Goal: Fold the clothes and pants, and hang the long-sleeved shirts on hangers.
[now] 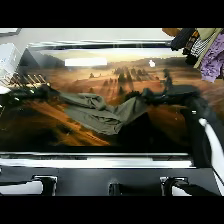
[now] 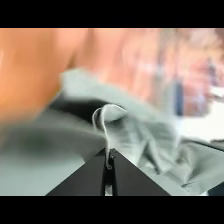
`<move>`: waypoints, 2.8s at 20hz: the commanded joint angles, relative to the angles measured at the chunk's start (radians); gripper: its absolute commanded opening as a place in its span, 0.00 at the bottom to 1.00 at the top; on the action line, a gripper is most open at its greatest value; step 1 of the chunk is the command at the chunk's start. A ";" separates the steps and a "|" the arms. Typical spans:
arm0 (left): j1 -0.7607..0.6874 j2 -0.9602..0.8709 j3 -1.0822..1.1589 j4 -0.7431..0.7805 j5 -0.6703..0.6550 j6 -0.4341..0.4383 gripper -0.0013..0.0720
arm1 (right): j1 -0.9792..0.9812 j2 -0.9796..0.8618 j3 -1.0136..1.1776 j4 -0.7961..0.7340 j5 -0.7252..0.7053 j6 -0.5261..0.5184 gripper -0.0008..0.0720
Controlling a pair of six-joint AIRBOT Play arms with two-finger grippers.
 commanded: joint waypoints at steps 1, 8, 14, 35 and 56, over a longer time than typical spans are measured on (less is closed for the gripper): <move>0.003 0.139 0.270 0.137 0.009 -0.069 0.03 | -0.022 0.247 0.110 -0.064 -0.027 0.023 0.04; 0.003 0.466 0.712 0.328 0.031 -0.296 0.03 | -0.022 0.578 0.508 -0.172 -0.033 0.253 0.04; 0.003 0.620 0.710 0.570 0.041 -0.490 0.03 | -0.022 0.598 0.672 -0.263 0.028 0.407 0.04; -0.175 -0.358 0.217 0.562 0.162 -0.406 0.04 | -0.021 -0.698 0.672 -0.148 0.234 0.403 0.31; 0.303 0.262 -0.378 0.424 -0.156 -0.196 0.99 | -0.345 0.134 -0.605 -0.139 -0.192 -0.039 0.61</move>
